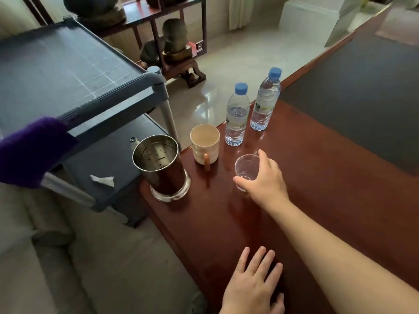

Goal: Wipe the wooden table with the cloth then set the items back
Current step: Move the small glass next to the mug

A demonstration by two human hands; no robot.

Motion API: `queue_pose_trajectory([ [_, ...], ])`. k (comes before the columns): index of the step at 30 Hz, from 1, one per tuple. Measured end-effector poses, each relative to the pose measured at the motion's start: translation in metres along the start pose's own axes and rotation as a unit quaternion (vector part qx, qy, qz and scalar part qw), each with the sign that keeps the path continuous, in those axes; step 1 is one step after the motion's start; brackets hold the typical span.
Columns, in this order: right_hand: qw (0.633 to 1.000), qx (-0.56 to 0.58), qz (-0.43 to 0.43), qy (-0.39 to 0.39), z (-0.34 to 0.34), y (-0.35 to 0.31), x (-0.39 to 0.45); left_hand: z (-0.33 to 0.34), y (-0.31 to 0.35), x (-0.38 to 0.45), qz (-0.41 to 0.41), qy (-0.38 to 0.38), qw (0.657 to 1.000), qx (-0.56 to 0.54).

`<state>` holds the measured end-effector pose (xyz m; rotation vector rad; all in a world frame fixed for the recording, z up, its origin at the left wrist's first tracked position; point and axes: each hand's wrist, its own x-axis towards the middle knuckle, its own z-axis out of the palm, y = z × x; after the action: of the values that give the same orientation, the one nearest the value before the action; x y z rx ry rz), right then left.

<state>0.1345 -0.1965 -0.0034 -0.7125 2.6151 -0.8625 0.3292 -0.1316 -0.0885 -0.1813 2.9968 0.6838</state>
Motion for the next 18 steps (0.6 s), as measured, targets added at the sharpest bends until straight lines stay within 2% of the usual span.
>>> queue_pose_trajectory([
  [8, 0.999, -0.004, -0.025, -0.029, 0.025, -0.019, 0.007, 0.002, -0.003, 0.001, 0.001, -0.024, 0.999, 0.032],
  [18, 0.999, 0.007, -0.021, -0.042, 0.028, -0.018, 0.009, 0.008, -0.003, -0.002, 0.012, 0.009, 0.997, 0.072],
])
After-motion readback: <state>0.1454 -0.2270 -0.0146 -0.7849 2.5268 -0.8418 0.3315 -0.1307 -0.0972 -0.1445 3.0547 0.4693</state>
